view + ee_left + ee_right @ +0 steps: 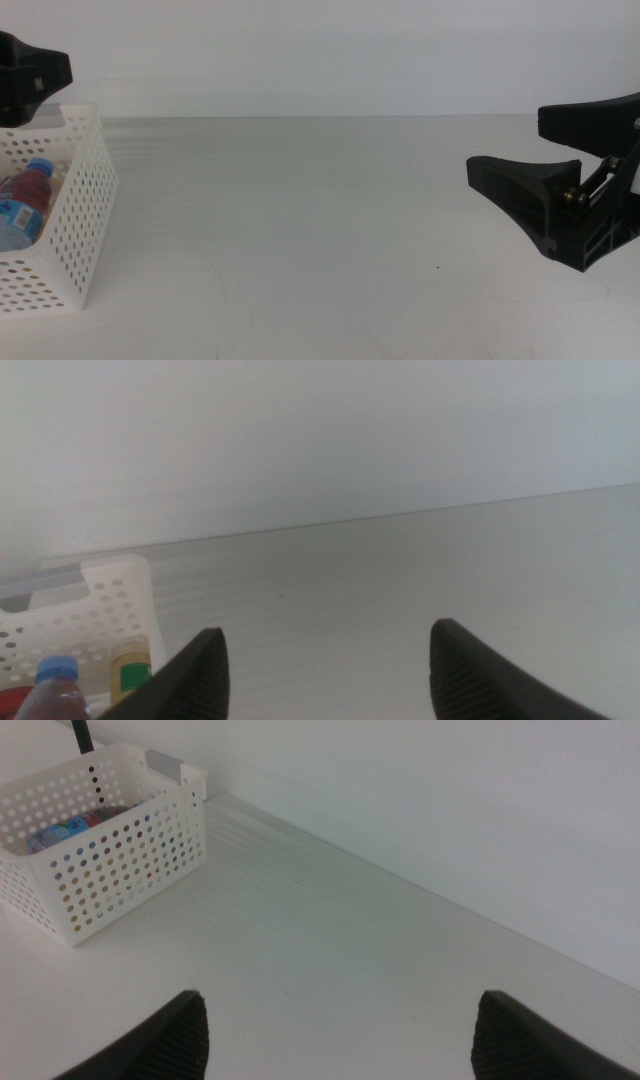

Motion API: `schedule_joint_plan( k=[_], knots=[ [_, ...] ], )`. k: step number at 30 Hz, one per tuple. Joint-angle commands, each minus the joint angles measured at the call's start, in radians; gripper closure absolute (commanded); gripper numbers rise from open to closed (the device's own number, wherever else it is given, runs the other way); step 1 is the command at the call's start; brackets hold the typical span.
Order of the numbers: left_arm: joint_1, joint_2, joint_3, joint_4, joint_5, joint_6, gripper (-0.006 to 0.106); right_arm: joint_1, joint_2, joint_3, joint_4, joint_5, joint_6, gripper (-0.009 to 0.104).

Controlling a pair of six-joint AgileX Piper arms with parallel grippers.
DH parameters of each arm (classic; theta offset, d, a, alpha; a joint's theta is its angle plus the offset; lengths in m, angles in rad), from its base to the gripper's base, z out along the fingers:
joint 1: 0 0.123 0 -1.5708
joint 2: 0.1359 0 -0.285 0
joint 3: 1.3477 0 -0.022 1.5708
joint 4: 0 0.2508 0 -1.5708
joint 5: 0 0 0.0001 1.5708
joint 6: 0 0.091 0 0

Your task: Use arms to grab the bottles and put them into the dustbin to the left of the table.

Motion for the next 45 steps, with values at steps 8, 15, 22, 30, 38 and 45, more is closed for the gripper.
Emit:
schedule_joint_plan(
  k=[8,15,22,30,38,45],
  knots=[
    [-0.002,0.008,-0.025,-0.019,-0.069,-0.014,0.039,-0.004,0.018,-0.024,-0.007,-0.066,-0.004,0.024],
    [-0.002,-0.085,0.072,0.000,-0.205,-0.014,0.039,-0.036,0.017,-0.023,-0.010,-0.129,-0.004,0.024],
    [-0.002,-0.269,0.316,0.001,-0.308,-0.014,0.039,-0.180,0.009,0.019,0.004,-0.273,-0.004,0.024],
    [-0.002,-0.560,0.584,0.009,-0.308,-0.014,0.039,-0.347,-0.169,0.283,0.017,-0.288,-0.004,0.024],
    [-0.002,-0.821,0.836,0.049,-0.309,-0.014,0.039,-0.506,-0.545,0.530,0.012,-0.287,-0.004,0.024],
    [-0.002,-0.912,0.960,0.071,-0.345,-0.014,0.039,-0.582,-0.754,0.686,0.076,-0.278,-0.004,0.024]
  ],
)
